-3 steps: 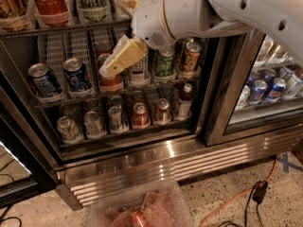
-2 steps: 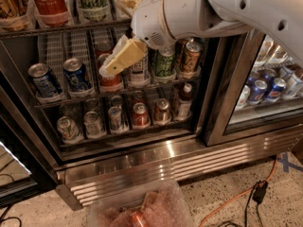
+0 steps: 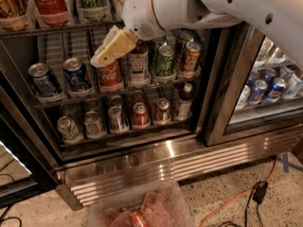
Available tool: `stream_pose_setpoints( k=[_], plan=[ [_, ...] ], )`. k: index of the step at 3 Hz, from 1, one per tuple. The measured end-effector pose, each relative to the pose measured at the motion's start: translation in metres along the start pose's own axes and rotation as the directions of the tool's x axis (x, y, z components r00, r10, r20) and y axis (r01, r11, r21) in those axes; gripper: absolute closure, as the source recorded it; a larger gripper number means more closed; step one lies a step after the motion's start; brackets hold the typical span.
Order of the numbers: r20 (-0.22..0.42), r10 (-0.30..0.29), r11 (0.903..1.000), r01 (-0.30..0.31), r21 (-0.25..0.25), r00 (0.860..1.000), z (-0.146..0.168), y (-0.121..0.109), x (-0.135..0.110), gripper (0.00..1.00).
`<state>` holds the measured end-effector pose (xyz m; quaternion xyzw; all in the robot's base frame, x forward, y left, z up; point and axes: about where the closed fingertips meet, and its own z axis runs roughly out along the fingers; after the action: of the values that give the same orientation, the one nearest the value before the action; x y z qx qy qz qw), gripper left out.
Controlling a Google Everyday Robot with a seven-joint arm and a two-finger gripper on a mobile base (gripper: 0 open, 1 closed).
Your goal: Pick green can from top shelf of fridge
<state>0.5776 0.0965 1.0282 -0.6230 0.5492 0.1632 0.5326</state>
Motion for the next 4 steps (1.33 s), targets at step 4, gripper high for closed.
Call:
stream_pose_setpoints(
  k=[4],
  plan=[
    [0.061,0.045,0.9889,-0.054,0.139,0.997,0.023,-0.014,-0.010,0.00]
  ],
)
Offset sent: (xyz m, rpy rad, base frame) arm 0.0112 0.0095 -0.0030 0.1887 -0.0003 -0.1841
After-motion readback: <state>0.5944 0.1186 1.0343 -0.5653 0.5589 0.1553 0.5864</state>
